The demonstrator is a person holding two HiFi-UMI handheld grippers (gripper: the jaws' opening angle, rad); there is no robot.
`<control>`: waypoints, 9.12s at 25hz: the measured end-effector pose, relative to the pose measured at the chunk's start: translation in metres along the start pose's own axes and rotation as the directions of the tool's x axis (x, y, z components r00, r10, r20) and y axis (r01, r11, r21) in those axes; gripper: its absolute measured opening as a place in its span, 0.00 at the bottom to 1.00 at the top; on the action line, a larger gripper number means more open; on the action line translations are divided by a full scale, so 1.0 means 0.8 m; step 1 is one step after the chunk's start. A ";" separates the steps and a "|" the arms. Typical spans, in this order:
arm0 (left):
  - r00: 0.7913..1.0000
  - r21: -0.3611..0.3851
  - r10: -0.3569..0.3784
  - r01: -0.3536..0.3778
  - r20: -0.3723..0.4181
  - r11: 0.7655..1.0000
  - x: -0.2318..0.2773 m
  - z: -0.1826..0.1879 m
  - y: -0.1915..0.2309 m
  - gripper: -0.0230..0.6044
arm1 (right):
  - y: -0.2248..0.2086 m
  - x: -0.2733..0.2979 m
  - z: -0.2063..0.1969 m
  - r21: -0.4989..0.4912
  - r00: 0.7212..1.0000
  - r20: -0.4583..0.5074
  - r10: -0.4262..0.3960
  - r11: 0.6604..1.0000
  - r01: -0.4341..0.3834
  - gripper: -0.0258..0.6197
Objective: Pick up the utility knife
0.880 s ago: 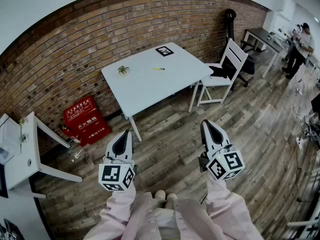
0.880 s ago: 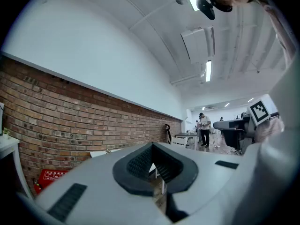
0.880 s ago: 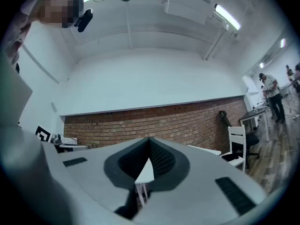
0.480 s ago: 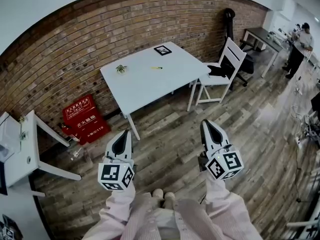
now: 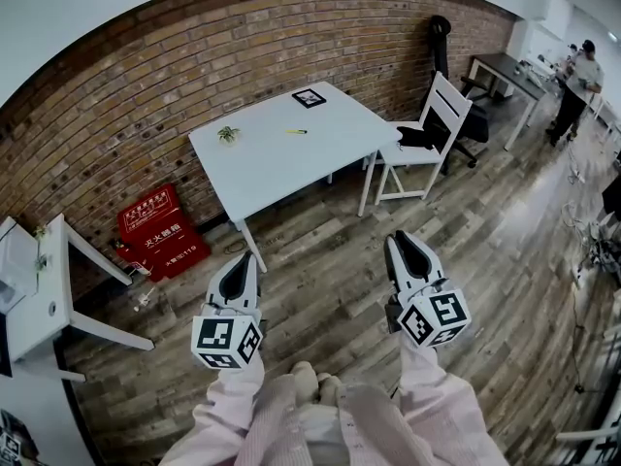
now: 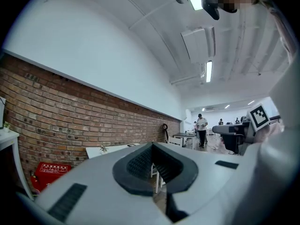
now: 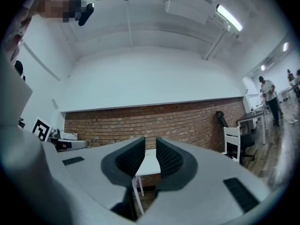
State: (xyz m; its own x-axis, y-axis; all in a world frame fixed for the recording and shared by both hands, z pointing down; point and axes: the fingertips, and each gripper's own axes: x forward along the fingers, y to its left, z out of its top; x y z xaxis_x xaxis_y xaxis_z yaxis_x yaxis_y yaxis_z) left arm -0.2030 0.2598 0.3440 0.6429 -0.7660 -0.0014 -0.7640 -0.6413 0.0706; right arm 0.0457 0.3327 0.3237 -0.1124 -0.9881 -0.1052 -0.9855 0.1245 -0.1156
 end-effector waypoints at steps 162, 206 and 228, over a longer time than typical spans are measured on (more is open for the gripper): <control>0.841 -0.306 0.113 -0.313 -0.529 0.899 0.734 -0.293 0.327 0.02 | -0.196 0.822 -0.455 0.058 0.349 -0.845 0.405 0.718 -0.693 0.14; 0.981 -0.075 0.150 -0.160 -0.121 0.984 0.684 -0.085 0.307 0.02 | -0.215 0.791 -0.225 0.219 0.826 -0.267 0.497 0.866 -0.450 0.14; 0.987 0.049 0.160 -0.160 0.014 0.986 0.666 0.015 0.306 0.02 | -0.259 0.773 -0.098 0.195 0.908 -0.046 0.416 0.895 -0.400 0.14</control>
State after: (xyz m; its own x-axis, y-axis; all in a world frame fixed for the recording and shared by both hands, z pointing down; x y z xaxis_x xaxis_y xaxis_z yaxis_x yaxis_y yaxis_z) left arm -0.0479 -0.3062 0.3488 0.5117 -0.8591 -0.0036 -0.8589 -0.5117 0.0207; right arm 0.1707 -0.3112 0.3603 -0.5178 -0.8499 -0.0980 -0.8126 0.5244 -0.2541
